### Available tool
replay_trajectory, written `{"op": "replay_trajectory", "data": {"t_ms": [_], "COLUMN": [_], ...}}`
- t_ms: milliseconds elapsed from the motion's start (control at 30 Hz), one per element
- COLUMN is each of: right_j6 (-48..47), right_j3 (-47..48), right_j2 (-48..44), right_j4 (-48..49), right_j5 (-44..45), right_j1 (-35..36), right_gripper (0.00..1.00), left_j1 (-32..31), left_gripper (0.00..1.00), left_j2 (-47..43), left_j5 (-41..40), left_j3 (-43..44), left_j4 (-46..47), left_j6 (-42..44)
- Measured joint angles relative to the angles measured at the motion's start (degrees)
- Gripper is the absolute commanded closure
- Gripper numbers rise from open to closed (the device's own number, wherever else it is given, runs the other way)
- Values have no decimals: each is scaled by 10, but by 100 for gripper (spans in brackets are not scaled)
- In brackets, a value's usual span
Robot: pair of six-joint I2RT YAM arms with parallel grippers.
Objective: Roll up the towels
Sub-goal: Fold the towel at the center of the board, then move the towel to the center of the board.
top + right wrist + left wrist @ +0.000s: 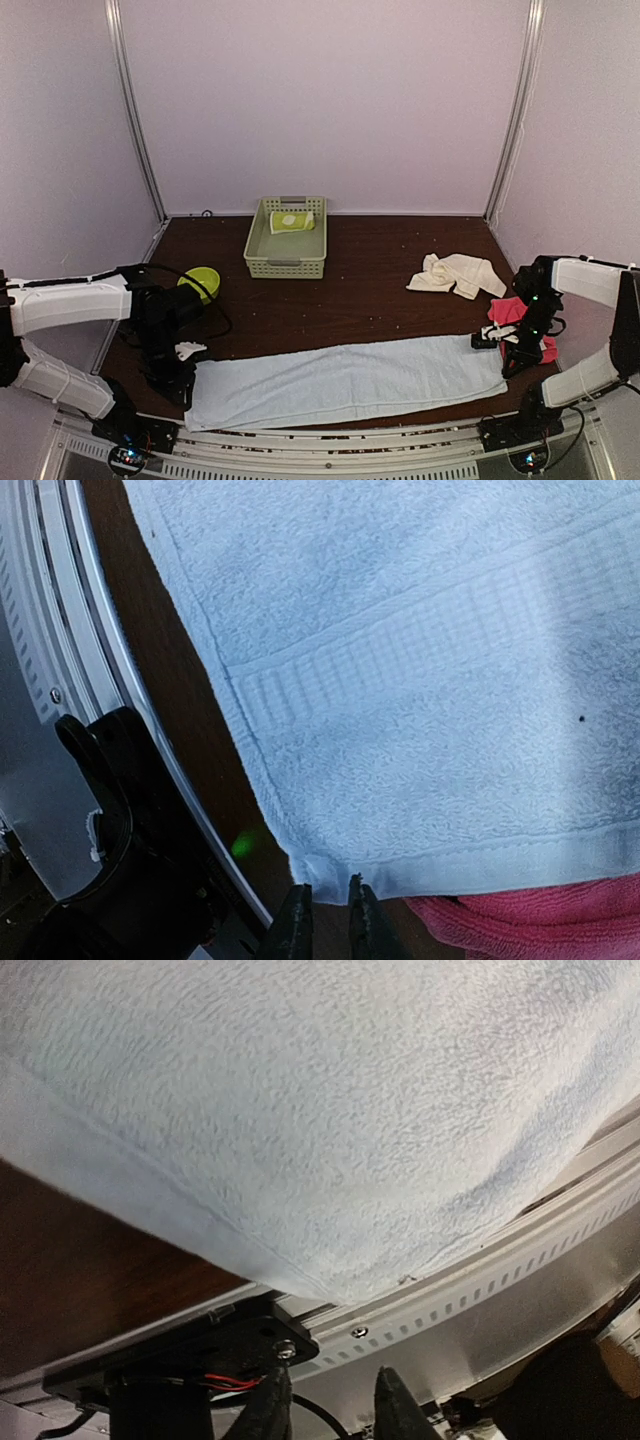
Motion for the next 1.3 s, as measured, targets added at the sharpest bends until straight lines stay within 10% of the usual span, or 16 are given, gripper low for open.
{"op": "replay_trajectory", "data": {"t_ms": [400, 1300], "right_j6": [-4, 263], "right_j3": [113, 123], "right_j2": [-13, 189], "right_j4": [-46, 225], "right_j5": [-40, -12], "right_j1": [1, 100], "right_gripper": [64, 81], "left_j1": [-10, 23], "left_gripper": [63, 72], "left_j2": [61, 302], "left_j5": [-52, -273], "left_j3": [146, 191], "left_j4": [5, 154], "left_j6": [0, -17]}}
